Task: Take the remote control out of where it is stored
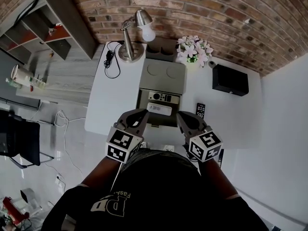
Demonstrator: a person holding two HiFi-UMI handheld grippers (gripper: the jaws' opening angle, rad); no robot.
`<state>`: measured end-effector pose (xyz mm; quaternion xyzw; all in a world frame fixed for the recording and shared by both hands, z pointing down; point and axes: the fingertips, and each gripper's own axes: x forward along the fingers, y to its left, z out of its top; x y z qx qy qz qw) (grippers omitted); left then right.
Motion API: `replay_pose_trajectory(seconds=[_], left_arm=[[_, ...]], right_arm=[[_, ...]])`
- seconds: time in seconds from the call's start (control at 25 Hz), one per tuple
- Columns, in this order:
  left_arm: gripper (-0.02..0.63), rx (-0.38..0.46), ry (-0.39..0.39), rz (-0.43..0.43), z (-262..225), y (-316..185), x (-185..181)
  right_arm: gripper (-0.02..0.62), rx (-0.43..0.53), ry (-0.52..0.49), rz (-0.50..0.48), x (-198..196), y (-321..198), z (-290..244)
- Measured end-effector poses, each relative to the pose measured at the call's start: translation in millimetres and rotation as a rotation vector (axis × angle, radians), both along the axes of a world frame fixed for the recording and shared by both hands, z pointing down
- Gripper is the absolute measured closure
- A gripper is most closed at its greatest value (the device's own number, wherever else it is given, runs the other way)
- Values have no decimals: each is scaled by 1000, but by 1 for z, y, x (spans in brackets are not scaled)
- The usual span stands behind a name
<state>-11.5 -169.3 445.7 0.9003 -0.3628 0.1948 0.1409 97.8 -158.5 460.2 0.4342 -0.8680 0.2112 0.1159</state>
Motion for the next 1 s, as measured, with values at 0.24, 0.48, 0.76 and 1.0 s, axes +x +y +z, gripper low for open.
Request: replay_pose_trajectory(seconds=[0.24, 0.48, 0.76, 1.0], left_arm=[[600, 4, -13, 7, 1, -1, -1], [598, -7, 8, -21, 2, -5, -8], [600, -10, -14, -24, 7, -3, -12], [600, -30, -39, -26, 16, -4, -18]], right_arm=[[590, -7, -7, 5, -1, -3, 2], [589, -25, -6, -1, -6, -2, 6], [589, -29, -1, -12, -12, -5, 9], [589, -44, 41, -49, -22, -10, 21]])
